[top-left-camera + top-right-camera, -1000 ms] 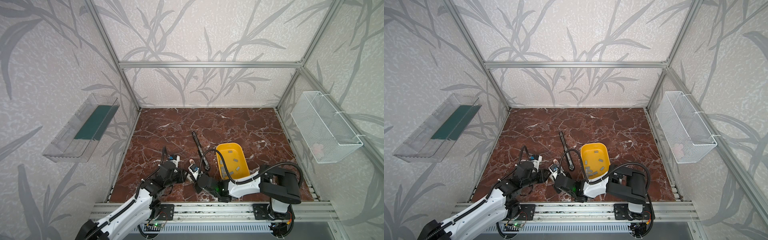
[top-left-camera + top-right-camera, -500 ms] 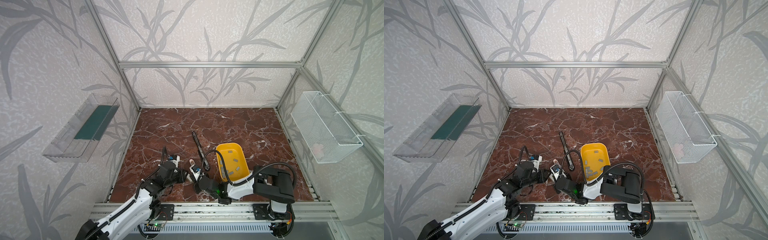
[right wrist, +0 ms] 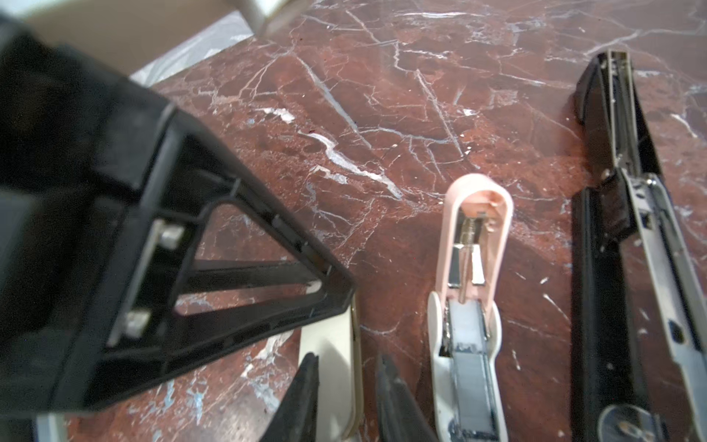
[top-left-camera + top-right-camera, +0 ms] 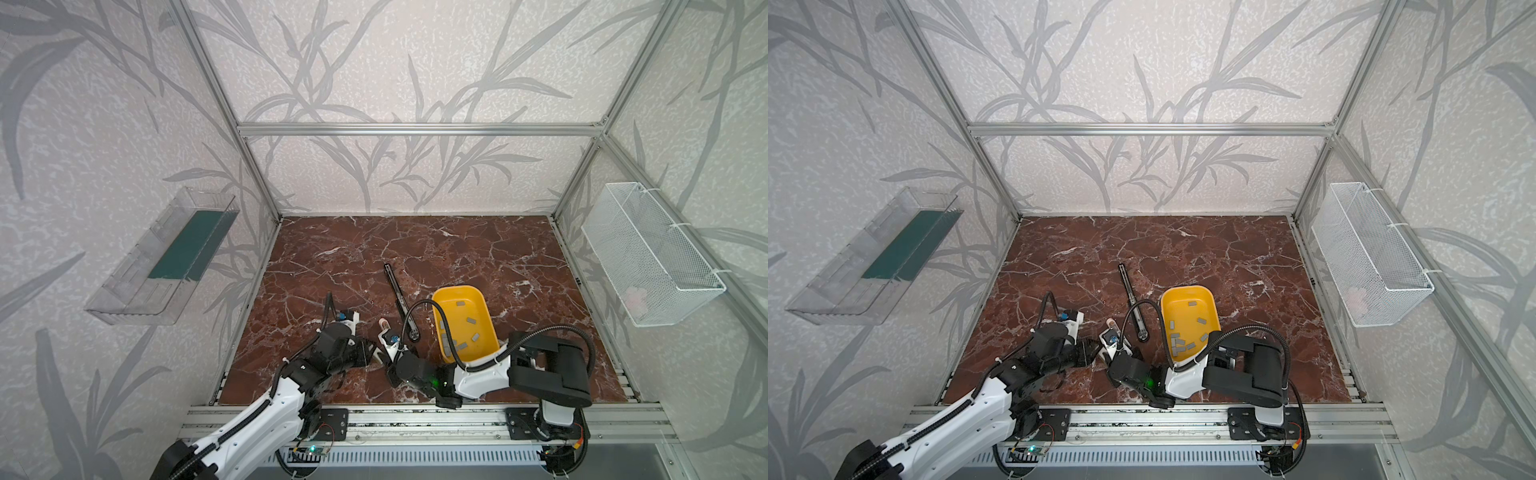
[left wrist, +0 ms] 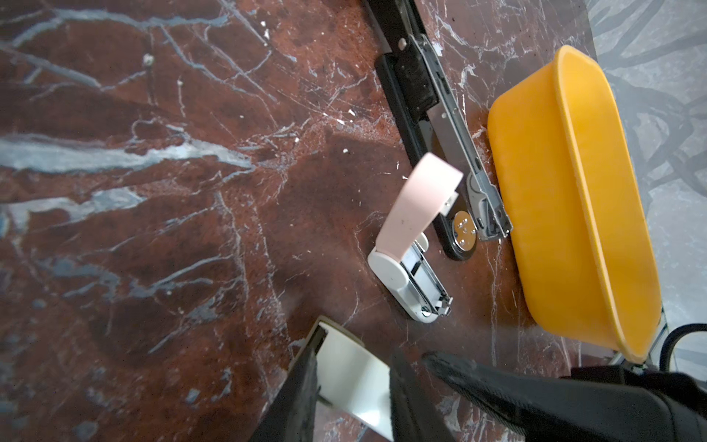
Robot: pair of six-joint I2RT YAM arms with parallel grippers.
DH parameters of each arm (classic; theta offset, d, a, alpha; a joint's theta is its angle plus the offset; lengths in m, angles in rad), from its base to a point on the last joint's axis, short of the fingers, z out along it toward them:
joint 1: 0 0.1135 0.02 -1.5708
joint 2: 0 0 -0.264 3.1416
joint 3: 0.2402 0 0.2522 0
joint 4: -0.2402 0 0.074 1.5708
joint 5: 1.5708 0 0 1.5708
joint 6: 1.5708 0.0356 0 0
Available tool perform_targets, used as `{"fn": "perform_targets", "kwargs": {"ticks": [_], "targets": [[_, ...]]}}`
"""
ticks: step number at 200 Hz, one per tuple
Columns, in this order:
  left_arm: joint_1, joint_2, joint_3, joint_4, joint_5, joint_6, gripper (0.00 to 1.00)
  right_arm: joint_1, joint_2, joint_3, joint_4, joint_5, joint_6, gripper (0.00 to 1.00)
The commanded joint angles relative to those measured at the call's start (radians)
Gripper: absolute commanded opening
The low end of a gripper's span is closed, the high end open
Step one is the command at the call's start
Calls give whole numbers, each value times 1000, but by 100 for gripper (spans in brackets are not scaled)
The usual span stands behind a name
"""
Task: Load the staples into the stapler
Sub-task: 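Lift the right gripper off the beige stapler and move it over the pink stapler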
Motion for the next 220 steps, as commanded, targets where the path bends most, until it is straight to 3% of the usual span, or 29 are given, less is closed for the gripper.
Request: {"fn": "perform_targets", "kwargs": {"ticks": [1, 38, 73, 108, 140, 171, 220], "targets": [[-3, -50, 58, -69, -62, 18, 43, 8, -53, 57, -171, 11, -67, 32], [-3, -160, 123, -182, -165, 40, 70, 7, -119, 92, -223, 25, -106, 36], [-3, -187, 153, -191, -192, 62, 86, 4, -237, -34, -190, 100, -109, 41], [-3, -140, 200, -203, -200, 69, 89, -13, -315, -163, -168, 97, -79, 48], [-2, -117, 210, -186, -206, 69, 92, -15, -289, -197, -159, 54, -53, 50], [-3, -104, 206, -171, -201, 56, 92, -23, -260, -226, -99, 17, -33, 59], [-3, -110, 209, -184, -188, 45, 92, -55, -188, -219, -56, -49, -8, 59]]}}
